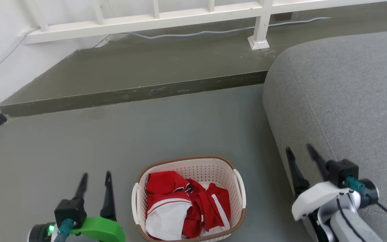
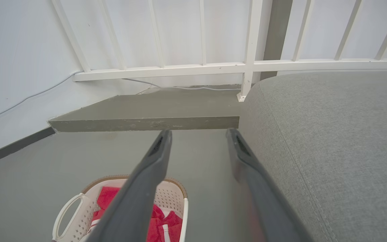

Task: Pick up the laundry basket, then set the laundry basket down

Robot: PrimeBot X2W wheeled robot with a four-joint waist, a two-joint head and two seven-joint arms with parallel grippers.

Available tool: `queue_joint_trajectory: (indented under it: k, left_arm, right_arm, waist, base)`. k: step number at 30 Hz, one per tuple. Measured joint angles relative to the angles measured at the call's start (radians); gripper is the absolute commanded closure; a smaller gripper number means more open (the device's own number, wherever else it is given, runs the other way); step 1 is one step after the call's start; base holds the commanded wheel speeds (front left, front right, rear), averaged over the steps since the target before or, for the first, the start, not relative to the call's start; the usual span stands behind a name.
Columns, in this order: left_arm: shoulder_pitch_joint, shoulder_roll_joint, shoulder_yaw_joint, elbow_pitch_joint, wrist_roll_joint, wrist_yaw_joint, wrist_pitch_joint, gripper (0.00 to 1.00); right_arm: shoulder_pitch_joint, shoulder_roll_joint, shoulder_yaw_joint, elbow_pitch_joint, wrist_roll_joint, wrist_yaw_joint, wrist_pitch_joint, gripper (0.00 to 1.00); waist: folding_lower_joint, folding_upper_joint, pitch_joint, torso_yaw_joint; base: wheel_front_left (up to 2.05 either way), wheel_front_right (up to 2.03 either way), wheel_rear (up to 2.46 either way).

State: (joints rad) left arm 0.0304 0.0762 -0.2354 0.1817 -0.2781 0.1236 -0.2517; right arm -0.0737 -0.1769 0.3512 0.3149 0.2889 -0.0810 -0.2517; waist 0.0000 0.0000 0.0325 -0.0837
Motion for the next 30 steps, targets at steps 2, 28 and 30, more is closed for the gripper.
queue_joint_trajectory:
  k: [2, 28, 30]
  left_arm:
    - [0.002, -0.003, -0.003, 0.023, 0.0, 0.0, 0.002, 1.0]
    - [0.015, -0.014, 0.046, 0.032, -0.328, -0.054, 0.067, 1.0]
    - [0.015, -0.016, 0.052, 0.032, -0.352, -0.059, 0.076, 1.0]
  right_arm:
    - [0.008, 0.008, 0.004, 0.02, 0.001, 0.0, 0.0, 1.0]
    - [0.042, 0.046, -0.093, 0.008, 0.325, 0.046, 0.069, 1.0]
    - [0.042, 0.048, -0.102, 0.006, 0.348, 0.049, 0.079, 1.0]
  waist:
    - [0.0, 0.0, 0.0, 0.0]
    - [0.0, 0.0, -0.007, 0.021]
    - [0.0, 0.0, -0.007, 0.023]
  base:
    - [0.0, 0.0, 0.0]
    - [0.0, 0.0, 0.0]
    - [0.0, 0.0, 0.0]
